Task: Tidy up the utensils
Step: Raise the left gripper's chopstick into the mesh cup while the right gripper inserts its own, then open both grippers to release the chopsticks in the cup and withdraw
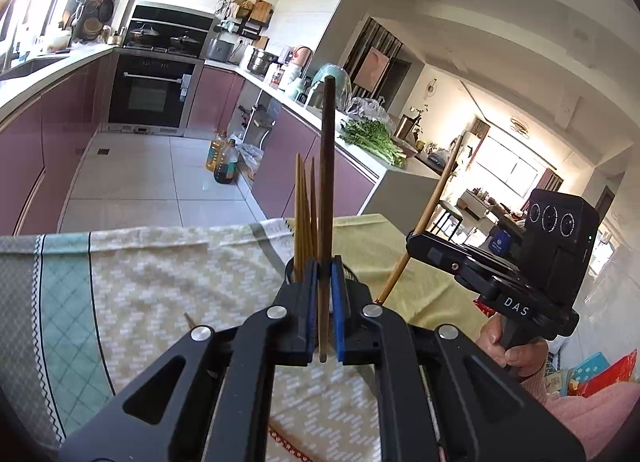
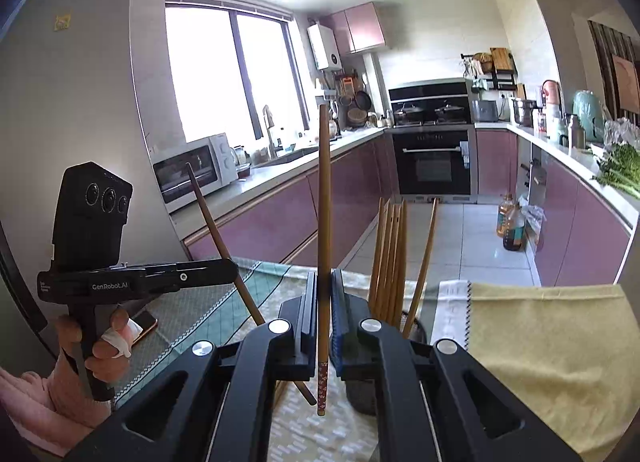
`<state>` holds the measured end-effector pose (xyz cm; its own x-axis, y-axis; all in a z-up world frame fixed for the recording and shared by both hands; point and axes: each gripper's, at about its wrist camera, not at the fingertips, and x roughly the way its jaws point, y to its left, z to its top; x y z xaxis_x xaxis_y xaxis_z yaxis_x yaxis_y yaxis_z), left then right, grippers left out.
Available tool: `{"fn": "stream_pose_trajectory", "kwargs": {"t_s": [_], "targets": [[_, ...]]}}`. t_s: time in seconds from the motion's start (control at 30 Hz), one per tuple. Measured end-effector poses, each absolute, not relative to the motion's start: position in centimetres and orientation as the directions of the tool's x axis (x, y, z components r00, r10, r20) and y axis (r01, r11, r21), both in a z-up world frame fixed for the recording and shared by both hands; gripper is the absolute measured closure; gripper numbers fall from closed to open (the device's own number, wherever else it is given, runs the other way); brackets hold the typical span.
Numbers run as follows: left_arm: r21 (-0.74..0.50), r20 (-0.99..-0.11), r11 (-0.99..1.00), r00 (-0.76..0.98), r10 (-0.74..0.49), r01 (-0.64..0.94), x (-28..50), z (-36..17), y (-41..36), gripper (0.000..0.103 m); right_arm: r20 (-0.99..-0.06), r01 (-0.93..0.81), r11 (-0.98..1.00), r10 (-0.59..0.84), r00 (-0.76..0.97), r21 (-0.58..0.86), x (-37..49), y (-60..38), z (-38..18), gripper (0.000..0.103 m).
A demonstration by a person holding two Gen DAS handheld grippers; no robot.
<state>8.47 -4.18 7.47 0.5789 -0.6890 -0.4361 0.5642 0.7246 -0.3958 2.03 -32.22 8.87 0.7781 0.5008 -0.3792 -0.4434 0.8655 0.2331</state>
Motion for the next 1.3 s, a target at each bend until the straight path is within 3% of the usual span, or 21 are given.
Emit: {"fn": "stream_pose_trajectory", "kwargs": {"t_s": [0.33, 0.53, 1.0, 1.3], "targets": [[-0.343, -0.398, 0.728, 0.610, -0.685, 0.594, 10.5, 11.2, -5.8, 0.096, -0.316, -0.421, 0.884, 0.467, 0.826, 0.204, 3.5, -33.9, 11.1, 0.098], [-0.290, -0.422, 0.752, 0.626, -0.656, 0.592, 11.6, 12.0, -7.6, 0.096, -0.343, -0.393, 0.894, 0.445, 0.827, 0.214, 5.4, -33.8, 10.1, 0.098], [-0.152, -0.628, 0.759, 0.531, -0.569, 0.634, 13.4, 8.0, -11.5, 0.095, -0.526, -0.361, 0.902, 0.432, 0.732, 0.238, 8.5, -32.2, 4.9, 0.097], [-0.142, -0.688, 0.786, 0.510, -0.516, 0.602, 16.0, 5.2, -13.3, 0.092, -0.552, -0.325, 0.906, 0.423, 0.719, 0.270, 9.2, -32.1, 3.6, 0.095]]}}
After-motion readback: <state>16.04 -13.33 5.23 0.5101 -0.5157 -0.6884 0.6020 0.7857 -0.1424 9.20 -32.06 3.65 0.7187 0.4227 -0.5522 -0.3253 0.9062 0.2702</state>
